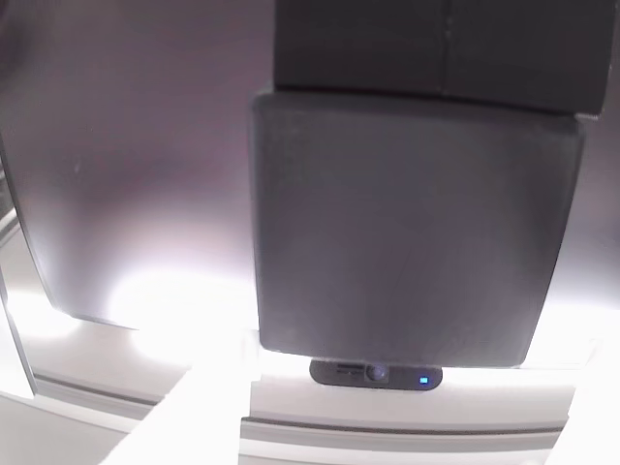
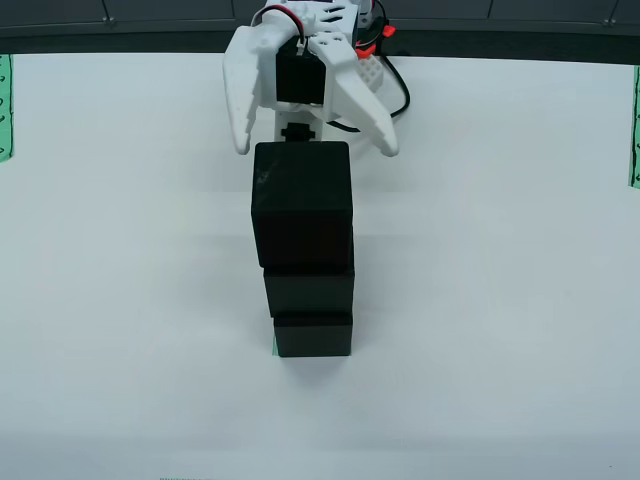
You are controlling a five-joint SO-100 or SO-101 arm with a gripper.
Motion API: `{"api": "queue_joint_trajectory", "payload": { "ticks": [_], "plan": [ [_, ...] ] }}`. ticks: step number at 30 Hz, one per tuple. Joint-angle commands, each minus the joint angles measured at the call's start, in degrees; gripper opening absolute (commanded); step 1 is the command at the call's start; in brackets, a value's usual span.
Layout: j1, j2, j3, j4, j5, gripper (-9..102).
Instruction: Stack 3 Blocks on the chosen place.
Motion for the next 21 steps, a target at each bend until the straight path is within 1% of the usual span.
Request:
{"api": "queue_joint_trajectory", "payload": {
  "ticks": [1,6,8,11,13,16,18,21],
  "plan": [
    [0.5,6.1,-0.4,3.5,0.6,41],
    [-0.6,16.7,0.1,11.5,1.7,41],
    [-1.3,20.4,1.3,12.0,2.4,36],
    [-2.3,26.5,4.5,12.1,3.7,24],
    [-3.3,30.4,6.6,11.7,8.3,17],
    [-4.5,33.6,6.6,12.0,18.8,9],
    [-4.9,35.2,6.5,12.4,25.7,1],
    [-4.2,38.0,6.3,14.5,36.9,0]
  ]
}}
